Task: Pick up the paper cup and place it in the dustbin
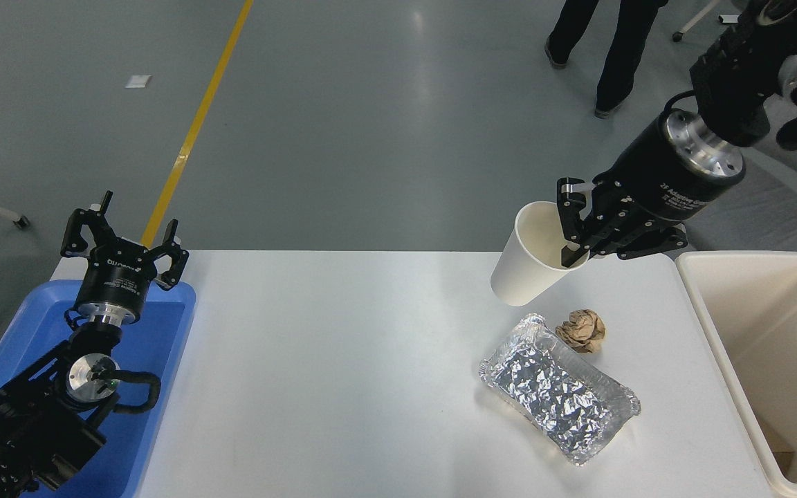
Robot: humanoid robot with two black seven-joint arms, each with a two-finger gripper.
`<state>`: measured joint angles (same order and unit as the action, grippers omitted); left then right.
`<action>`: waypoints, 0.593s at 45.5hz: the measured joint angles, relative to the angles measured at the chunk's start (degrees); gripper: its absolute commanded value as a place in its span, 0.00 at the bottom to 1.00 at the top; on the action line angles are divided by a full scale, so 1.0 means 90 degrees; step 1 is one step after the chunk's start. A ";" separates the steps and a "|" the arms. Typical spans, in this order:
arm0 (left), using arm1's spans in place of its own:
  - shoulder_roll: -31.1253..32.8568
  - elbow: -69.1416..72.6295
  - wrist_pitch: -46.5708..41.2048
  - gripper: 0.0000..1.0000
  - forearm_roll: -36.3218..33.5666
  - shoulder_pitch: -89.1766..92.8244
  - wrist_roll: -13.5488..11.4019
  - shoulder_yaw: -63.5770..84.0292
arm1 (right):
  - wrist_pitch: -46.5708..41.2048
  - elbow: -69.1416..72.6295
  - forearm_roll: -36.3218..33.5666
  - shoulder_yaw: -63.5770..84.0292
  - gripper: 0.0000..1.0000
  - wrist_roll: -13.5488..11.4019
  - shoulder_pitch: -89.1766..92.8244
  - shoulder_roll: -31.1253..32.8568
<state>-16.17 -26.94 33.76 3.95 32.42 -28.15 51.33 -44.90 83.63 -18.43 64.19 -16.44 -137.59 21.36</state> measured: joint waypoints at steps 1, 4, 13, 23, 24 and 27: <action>0.0000 0.0000 0.0000 0.99 0.0000 0.0000 0.0000 0.0000 | -0.0002 0.0000 -0.0003 0.0013 0.00 0.0000 -0.0015 0.0002; 0.0000 0.0000 0.0000 0.99 0.0001 -0.0003 0.0000 0.0000 | -0.0004 0.0001 -0.0008 0.0093 0.00 0.0001 -0.0059 0.0021; -0.0002 -0.0002 -0.0011 0.99 0.0001 -0.0008 0.0000 -0.0006 | -0.0011 -0.0041 0.0002 0.0650 0.00 0.0001 -0.0152 0.0397; -0.0003 0.0002 -0.0011 0.99 0.0001 -0.0009 -0.0001 -0.0009 | -0.0011 -0.0267 0.0074 0.1794 0.00 0.0003 -0.0118 0.1041; -0.0004 0.0002 -0.0011 0.99 0.0002 -0.0008 -0.0001 -0.0009 | -0.0011 -0.0302 0.0091 0.1881 0.00 0.0002 -0.0096 0.1115; -0.0004 0.0003 -0.0011 0.99 0.0000 -0.0009 -0.0001 -0.0009 | -0.0011 -0.0451 0.0169 0.2134 0.00 0.0002 0.0030 0.1375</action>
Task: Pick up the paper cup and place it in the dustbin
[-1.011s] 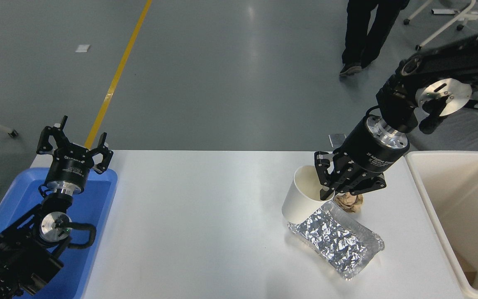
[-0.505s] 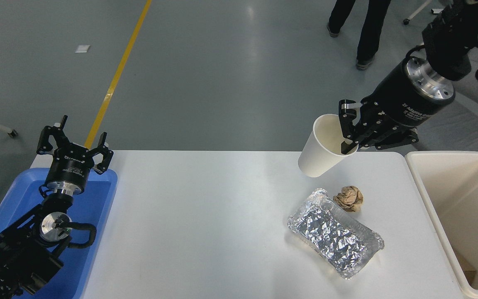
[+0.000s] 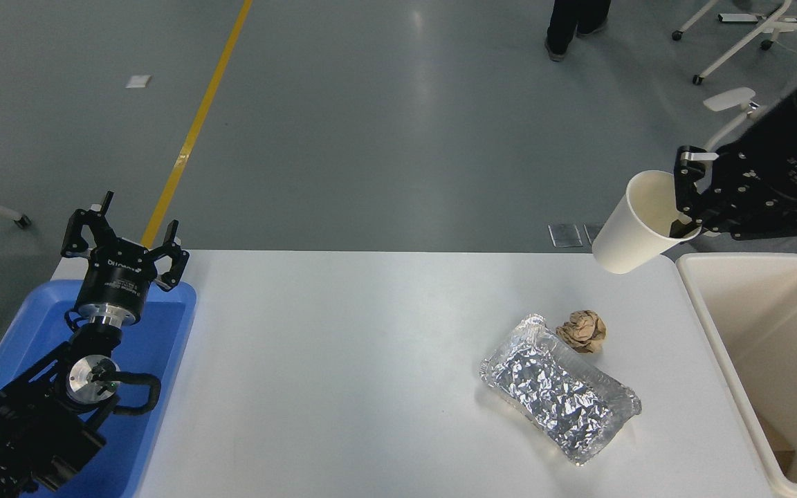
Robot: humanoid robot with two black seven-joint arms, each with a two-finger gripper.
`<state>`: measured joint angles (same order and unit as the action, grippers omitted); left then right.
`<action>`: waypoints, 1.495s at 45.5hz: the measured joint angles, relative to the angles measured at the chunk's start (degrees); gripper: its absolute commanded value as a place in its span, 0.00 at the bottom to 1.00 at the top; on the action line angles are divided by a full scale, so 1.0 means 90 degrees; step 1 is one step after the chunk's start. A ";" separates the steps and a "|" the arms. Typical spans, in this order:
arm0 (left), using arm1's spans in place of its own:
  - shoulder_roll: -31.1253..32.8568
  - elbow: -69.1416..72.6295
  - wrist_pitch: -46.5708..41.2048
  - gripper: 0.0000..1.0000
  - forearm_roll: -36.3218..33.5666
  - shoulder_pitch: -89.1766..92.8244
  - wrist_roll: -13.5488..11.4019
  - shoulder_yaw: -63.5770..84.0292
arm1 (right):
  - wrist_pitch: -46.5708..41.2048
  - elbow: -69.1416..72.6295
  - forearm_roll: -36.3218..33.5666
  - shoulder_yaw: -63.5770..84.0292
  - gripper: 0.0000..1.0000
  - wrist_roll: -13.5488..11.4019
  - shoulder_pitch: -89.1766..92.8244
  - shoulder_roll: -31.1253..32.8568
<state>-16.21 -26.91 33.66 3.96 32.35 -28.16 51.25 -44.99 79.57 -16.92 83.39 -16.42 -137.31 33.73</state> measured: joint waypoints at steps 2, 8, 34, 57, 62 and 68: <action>0.0000 -0.0001 0.0000 0.99 0.0001 0.0000 -0.0001 0.0000 | 0.0004 -0.0135 0.0075 0.0128 0.00 -0.0006 0.0143 0.0188; -0.0003 0.0000 0.0000 0.99 0.0000 0.0000 -0.0003 -0.0001 | 0.0245 -0.0557 0.0233 0.0330 0.00 -0.0016 0.0659 0.0674; 0.0000 -0.0002 -0.0016 0.99 0.0001 0.0000 0.0001 -0.0001 | 0.3824 -0.2742 0.0460 -0.1176 0.00 -0.0012 0.5158 0.1651; -0.0003 0.0000 -0.0019 0.99 0.0000 0.0005 0.0000 0.0003 | 0.4964 -0.6238 0.0639 -0.3349 0.00 0.0009 0.9068 0.0216; -0.0003 0.0000 -0.0019 0.99 0.0000 0.0007 0.0000 0.0003 | 0.5063 -0.6995 0.0651 -0.3680 0.00 0.0013 0.9636 -0.0190; -0.0003 0.0000 -0.0019 0.99 -0.0001 0.0008 0.0000 0.0006 | 0.5163 -0.7683 0.0655 -0.3912 0.00 0.0018 1.0105 -0.0560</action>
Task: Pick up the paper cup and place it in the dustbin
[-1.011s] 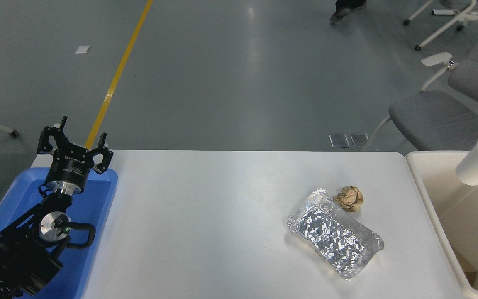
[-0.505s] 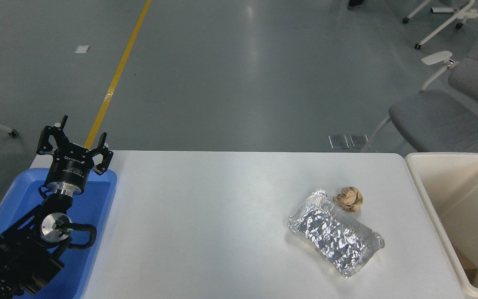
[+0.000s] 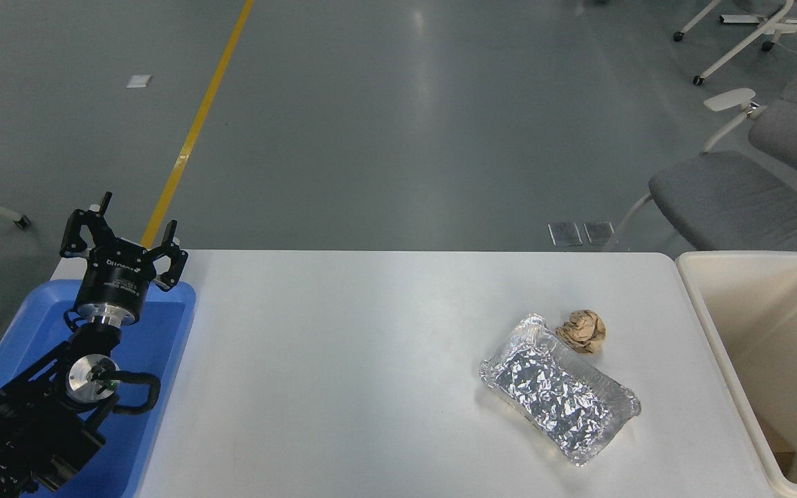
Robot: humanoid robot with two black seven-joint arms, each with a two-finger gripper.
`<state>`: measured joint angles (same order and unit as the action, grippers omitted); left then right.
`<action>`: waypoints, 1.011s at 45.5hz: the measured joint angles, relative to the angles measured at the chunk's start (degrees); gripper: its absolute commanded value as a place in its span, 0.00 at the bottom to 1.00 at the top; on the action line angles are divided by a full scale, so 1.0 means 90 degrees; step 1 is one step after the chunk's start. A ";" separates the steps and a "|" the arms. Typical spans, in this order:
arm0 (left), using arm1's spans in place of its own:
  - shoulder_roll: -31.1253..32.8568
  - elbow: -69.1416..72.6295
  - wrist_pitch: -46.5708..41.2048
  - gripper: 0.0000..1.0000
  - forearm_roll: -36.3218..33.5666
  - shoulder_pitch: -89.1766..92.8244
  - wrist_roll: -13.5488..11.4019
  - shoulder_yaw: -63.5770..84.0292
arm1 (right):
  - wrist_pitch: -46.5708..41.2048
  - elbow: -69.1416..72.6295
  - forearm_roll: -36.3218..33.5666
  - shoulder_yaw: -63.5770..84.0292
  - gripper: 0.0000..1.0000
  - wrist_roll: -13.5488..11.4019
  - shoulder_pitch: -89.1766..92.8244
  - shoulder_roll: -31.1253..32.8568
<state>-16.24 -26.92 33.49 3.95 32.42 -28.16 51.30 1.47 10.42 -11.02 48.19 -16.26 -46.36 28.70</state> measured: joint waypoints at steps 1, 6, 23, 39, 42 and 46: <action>0.0000 0.0000 0.0000 0.99 0.0000 0.0000 0.0000 0.0000 | 0.0018 -0.0066 -0.0001 -0.0022 0.00 0.0002 0.0045 -0.0038; 0.0000 -0.0001 0.0000 0.99 0.0000 0.0000 0.0000 0.0002 | 0.0159 -0.0359 0.0002 -0.0125 0.00 0.0006 0.0253 -0.0241; 0.0002 -0.0003 0.0000 0.99 0.0000 0.0001 0.0000 0.0003 | 0.0363 -0.0653 0.0005 -0.0239 0.67 0.0008 0.0476 -0.0521; 0.0005 0.0000 0.0008 0.99 0.0000 0.0001 -0.0002 0.0003 | 0.0635 -0.0687 0.0006 -0.0266 0.79 0.0009 0.0458 -0.0550; 0.0005 0.0000 0.0009 0.99 0.0000 0.0001 -0.0002 0.0003 | 0.0667 -0.0677 0.0006 -0.0270 0.79 0.0009 0.0452 -0.0553; 0.0005 0.0000 0.0009 0.99 0.0001 0.0001 -0.0002 0.0003 | 0.0698 -0.0664 0.0001 -0.0302 0.79 0.0009 0.0441 -0.0553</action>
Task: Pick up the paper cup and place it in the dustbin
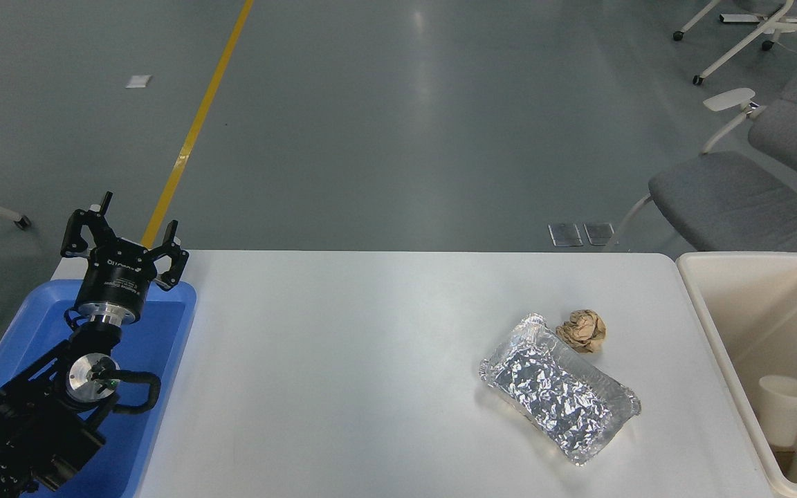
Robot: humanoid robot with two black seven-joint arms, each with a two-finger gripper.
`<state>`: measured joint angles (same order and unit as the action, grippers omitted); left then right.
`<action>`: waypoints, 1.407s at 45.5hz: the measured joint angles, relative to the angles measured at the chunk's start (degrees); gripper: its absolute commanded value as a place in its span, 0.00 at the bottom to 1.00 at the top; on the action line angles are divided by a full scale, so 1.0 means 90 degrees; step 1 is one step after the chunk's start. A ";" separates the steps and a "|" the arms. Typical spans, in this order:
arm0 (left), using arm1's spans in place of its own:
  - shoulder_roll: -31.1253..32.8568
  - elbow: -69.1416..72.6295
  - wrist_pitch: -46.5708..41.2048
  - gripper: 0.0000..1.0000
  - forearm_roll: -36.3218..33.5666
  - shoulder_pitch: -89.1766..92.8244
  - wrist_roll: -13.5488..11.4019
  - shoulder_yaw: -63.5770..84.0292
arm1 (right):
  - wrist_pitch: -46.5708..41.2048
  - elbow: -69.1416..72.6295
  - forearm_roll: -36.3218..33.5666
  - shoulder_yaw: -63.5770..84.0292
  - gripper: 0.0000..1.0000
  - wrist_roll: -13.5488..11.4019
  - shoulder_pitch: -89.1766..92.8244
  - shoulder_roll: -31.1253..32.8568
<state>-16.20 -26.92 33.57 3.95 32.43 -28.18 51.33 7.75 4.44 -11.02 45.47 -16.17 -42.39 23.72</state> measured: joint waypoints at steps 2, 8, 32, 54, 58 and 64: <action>0.0000 0.0000 0.0000 0.99 0.0000 0.0000 0.0000 0.0000 | 0.0011 0.0007 0.0000 -0.0033 0.79 0.0000 -0.0004 0.0000; 0.0001 -0.0001 0.0000 0.99 0.0000 0.0000 0.0000 0.0000 | 0.0031 0.0060 -0.0001 -0.0258 0.80 0.0000 -0.0026 0.0005; 0.0002 -0.0005 0.0003 0.99 0.0000 0.0000 0.0002 0.0000 | -0.0021 0.3419 0.0024 -0.0439 1.00 -0.0012 -0.1727 0.1486; 0.0003 -0.0006 0.0011 0.99 0.0001 0.0000 0.0005 0.0000 | -0.2721 0.5949 0.0021 0.1600 1.00 -0.0033 -0.4773 0.1924; 0.0002 -0.0004 0.0011 0.99 0.0000 0.0000 0.0005 0.0000 | -0.3512 0.6086 0.0031 0.1861 1.00 -0.0033 -0.5306 0.1811; 0.0002 -0.0002 0.0011 0.99 0.0000 0.0000 0.0005 -0.0002 | -0.4585 0.6245 0.0123 0.2138 1.00 -0.0042 -0.6033 0.1563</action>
<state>-16.18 -26.94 33.67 3.95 32.43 -28.14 51.31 -33.51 60.64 -9.92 64.71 -16.55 -96.68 37.78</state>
